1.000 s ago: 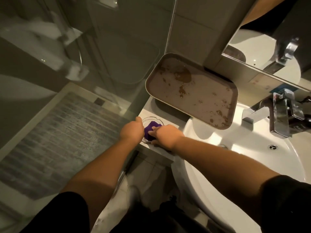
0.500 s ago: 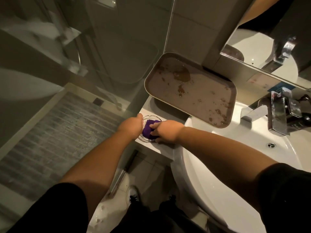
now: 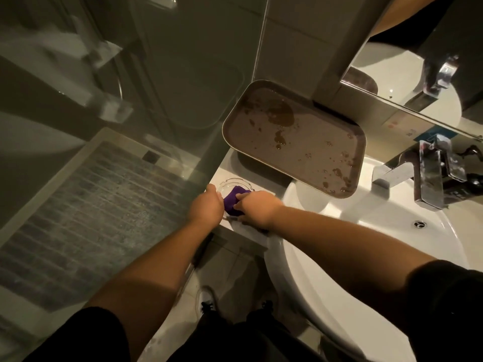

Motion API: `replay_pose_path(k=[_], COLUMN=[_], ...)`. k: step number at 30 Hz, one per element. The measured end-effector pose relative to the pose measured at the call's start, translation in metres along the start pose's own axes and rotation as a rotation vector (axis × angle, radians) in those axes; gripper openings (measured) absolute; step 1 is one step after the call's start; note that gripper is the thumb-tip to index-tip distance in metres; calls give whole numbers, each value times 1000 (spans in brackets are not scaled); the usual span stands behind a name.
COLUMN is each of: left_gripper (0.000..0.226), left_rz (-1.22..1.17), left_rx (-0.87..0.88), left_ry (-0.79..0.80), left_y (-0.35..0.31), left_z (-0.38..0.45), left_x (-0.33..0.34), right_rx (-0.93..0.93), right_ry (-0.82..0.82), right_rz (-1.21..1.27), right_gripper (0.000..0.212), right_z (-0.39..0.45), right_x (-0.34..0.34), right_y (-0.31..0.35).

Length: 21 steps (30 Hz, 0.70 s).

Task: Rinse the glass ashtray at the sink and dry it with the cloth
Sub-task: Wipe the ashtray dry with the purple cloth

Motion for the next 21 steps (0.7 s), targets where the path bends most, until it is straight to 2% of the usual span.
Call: replay_pose_path(k=[3, 8, 13, 17, 21], left_gripper=[39, 20, 22, 25, 32], left_rz=[113, 343, 280, 116, 14], left_rx=[102, 206, 122, -5, -127], left_ry=[15, 17, -30, -46, -18], left_y=[-8, -21, -17, -10, -2], left_z=[15, 27, 19, 6, -4], left_x=[-10, -11, -8, -2, -1], right_rx=[-110, -183, -18, 168, 135], right_ry=[95, 111, 90, -16, -39], right_rz=[-70, -131, -42, 171, 113], right_gripper=[49, 47, 48, 35, 41], right_z=[0, -1, 6, 8, 12], right_x=[-6, -12, 0, 7, 12], right_y=[-15, -15, -17, -14, -11])
Point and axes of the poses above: each hand's wrist, its own z-axis towards the middle knuckle, its own x-axis out of the palm, y = z × x, the point moved 7 cm from there along z, towards the middle knuckle, and after that the axes turned 8 degrees about -x, right-handed, at the moved point
